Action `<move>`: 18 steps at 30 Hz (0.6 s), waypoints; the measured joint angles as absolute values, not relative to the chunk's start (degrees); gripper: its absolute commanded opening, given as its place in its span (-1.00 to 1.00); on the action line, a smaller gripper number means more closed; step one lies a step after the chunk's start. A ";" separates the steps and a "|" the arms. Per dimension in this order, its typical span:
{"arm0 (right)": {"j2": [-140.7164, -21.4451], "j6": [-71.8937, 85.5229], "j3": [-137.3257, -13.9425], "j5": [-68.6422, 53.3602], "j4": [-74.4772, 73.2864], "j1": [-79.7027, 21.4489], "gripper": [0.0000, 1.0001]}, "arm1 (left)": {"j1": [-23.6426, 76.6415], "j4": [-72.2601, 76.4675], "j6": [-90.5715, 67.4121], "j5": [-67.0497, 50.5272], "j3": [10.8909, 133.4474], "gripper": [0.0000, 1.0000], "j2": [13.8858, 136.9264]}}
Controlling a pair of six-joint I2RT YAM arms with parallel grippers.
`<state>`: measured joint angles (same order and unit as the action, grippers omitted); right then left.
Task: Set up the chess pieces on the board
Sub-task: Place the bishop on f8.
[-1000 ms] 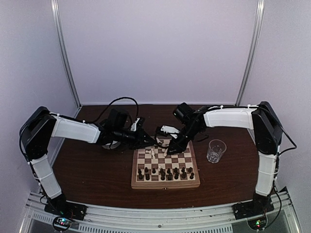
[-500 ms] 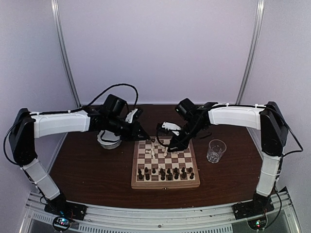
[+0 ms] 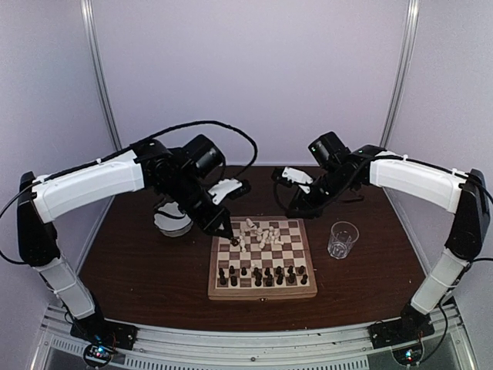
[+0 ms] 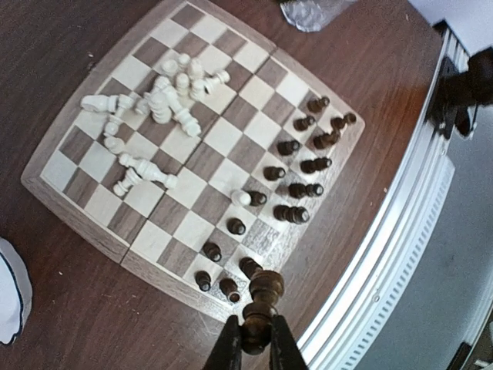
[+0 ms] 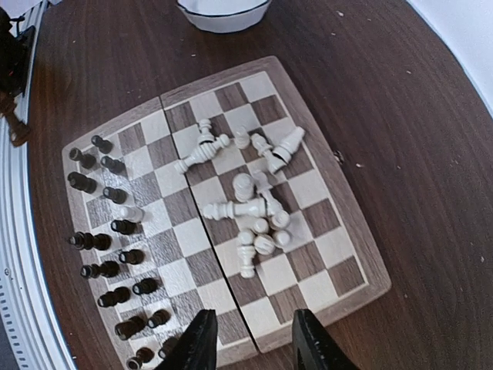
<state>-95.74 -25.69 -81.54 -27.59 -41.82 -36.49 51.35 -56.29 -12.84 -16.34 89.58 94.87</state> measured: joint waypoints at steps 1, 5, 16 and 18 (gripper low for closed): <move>-94.45 -25.74 -80.64 -27.14 -41.71 -35.57 -0.23 | 53.15 -57.56 -11.86 -15.22 90.61 -1.00 96.03; -89.01 -25.67 -75.75 -25.65 -40.49 -31.70 -0.14 | 58.26 -60.42 -9.52 -12.14 93.01 -1.00 100.42; -84.31 -25.06 -70.54 -24.56 -35.94 -23.73 -0.13 | 65.08 -65.30 -6.59 -3.40 101.75 -1.00 111.11; -84.31 -25.04 -70.54 -24.56 -35.46 -23.59 -0.12 | 65.93 -65.49 -6.39 -2.28 102.50 -1.00 112.46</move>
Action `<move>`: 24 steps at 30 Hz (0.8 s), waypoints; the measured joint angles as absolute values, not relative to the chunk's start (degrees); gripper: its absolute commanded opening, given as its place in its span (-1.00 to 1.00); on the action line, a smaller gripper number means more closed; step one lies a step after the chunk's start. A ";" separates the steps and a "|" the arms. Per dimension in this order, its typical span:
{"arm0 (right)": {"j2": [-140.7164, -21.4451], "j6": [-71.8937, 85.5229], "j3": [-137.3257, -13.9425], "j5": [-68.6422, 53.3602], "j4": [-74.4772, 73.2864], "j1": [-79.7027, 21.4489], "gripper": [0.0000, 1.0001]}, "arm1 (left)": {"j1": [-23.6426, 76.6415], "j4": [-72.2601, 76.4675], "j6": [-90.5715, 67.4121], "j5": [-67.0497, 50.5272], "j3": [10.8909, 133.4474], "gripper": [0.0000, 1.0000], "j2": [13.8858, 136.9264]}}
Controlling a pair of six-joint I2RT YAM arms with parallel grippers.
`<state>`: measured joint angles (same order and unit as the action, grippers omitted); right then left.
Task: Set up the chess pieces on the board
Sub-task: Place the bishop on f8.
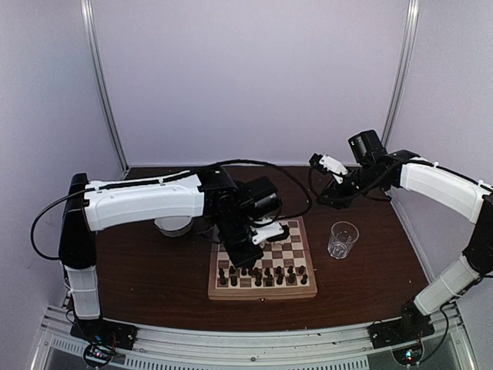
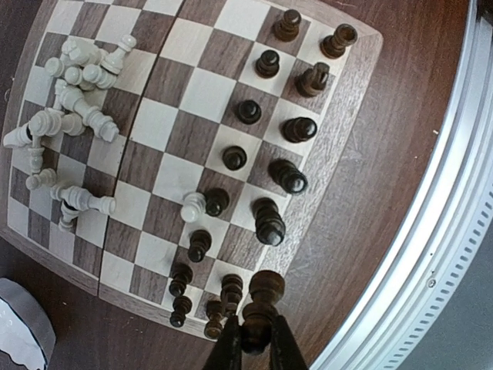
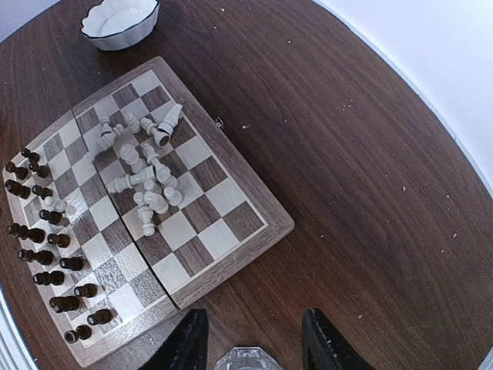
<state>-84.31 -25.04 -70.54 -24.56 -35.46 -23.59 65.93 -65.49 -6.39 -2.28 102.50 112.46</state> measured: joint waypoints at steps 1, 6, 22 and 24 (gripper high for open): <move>-84.31 -25.04 -70.54 -24.56 -35.24 -23.57 -0.12 | 66.30 -65.69 -6.31 -1.63 102.76 -1.00 113.06; -84.31 -25.06 -70.43 -24.58 -34.81 -23.51 -0.12 | 66.96 -66.15 -6.17 0.62 102.85 -1.00 114.61; -84.31 -25.06 -69.84 -24.58 -34.41 -23.31 -0.12 | 66.96 -66.08 -5.96 2.33 102.74 -1.00 118.24; -84.34 -25.06 -69.84 -24.58 -34.41 -23.31 -0.12 | 66.96 -66.08 -5.98 2.33 102.52 -1.00 118.32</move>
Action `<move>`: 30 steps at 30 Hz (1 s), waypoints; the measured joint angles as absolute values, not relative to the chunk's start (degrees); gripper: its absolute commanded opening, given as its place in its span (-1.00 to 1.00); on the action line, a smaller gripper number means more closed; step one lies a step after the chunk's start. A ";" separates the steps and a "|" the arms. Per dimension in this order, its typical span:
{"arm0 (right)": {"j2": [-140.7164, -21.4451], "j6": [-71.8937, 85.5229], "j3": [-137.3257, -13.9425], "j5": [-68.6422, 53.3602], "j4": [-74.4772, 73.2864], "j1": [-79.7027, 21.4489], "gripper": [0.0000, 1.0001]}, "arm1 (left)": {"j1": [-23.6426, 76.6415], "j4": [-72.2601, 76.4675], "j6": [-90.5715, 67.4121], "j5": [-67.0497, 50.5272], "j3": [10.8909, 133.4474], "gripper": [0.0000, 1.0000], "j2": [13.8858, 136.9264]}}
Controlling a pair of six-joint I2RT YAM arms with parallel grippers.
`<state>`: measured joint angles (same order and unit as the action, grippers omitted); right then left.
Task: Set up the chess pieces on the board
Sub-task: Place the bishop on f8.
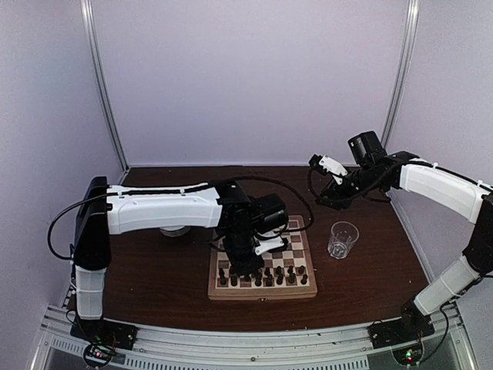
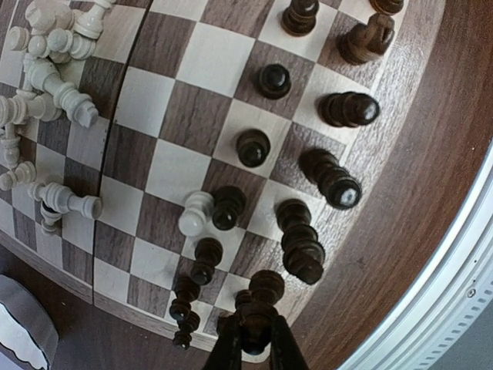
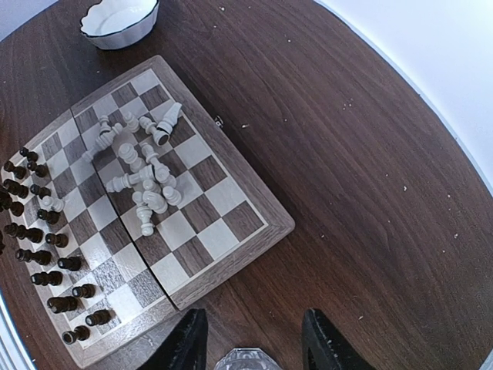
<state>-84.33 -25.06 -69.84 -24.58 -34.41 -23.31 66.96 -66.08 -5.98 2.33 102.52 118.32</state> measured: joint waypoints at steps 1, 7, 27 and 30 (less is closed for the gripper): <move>-84.34 -25.06 -69.84 -24.58 -34.41 -23.31 -0.12 | 66.96 -66.08 -5.98 2.31 102.43 -1.00 118.32; -84.34 -25.06 -69.84 -24.60 -34.37 -23.31 -0.12 | 66.98 -66.02 -6.02 2.28 101.45 -1.00 118.32; -84.82 -25.06 -69.84 -24.62 -34.04 -23.31 -0.11 | 66.98 -65.39 -6.09 2.31 100.71 -0.99 119.74; -84.84 -25.06 -69.84 -24.62 -34.04 -23.31 -0.12 | 66.96 -65.14 -6.13 2.33 100.71 -0.97 119.81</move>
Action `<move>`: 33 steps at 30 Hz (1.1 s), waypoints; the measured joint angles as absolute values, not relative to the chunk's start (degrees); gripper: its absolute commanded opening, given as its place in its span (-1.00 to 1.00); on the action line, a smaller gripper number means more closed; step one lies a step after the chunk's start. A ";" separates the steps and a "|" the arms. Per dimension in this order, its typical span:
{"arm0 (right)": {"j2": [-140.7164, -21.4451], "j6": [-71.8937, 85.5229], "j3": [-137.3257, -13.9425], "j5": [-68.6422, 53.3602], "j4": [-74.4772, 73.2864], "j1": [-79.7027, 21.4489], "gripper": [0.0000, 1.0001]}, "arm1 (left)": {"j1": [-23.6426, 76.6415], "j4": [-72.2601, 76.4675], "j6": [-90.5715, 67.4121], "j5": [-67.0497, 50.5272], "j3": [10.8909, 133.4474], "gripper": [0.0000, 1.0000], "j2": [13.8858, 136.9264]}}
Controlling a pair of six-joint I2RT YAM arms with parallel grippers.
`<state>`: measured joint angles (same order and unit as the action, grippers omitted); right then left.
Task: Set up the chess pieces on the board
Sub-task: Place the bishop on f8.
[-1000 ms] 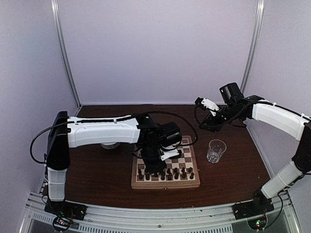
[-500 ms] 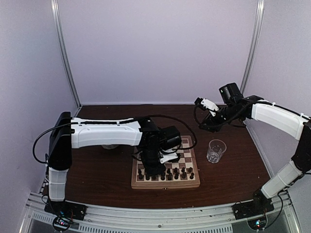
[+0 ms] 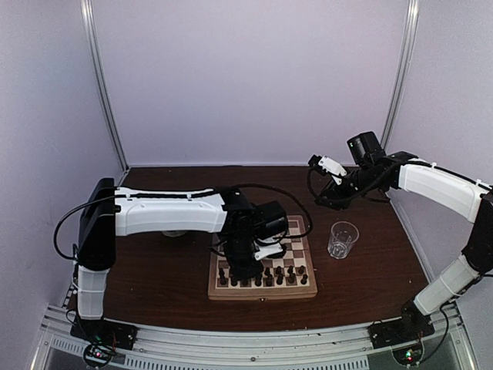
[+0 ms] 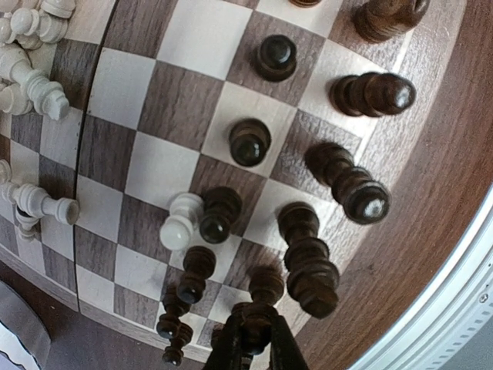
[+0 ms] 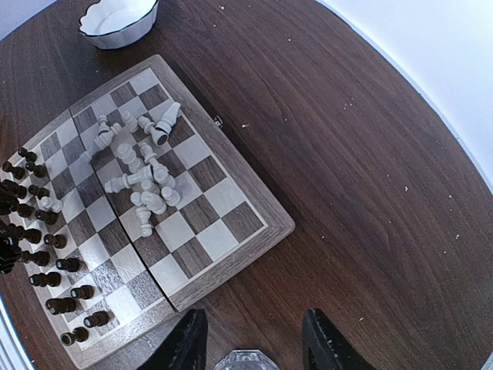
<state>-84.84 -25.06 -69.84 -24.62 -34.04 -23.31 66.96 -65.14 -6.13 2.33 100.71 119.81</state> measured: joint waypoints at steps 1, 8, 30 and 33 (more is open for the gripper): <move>-84.84 -25.06 -69.84 -24.62 -34.04 -23.31 -0.11 | 66.96 -65.04 -6.15 2.33 100.71 -0.95 119.87; -84.84 -25.06 -69.84 -24.64 -34.04 -23.31 -0.11 | 66.96 -64.73 -6.42 2.37 100.71 -0.71 120.25; -84.84 -25.06 -69.82 -24.62 -34.02 -23.31 -0.11 | 63.70 -66.87 -8.08 1.41 104.33 -0.46 115.39; -84.84 -25.06 -69.82 -24.60 -34.02 -23.29 -0.11 | 62.00 -65.56 -8.69 0.47 104.42 -0.48 115.66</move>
<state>-84.84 -25.06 -69.82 -24.60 -34.02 -23.29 62.00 -65.56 -8.69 0.47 104.42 115.66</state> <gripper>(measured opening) 0.446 0.268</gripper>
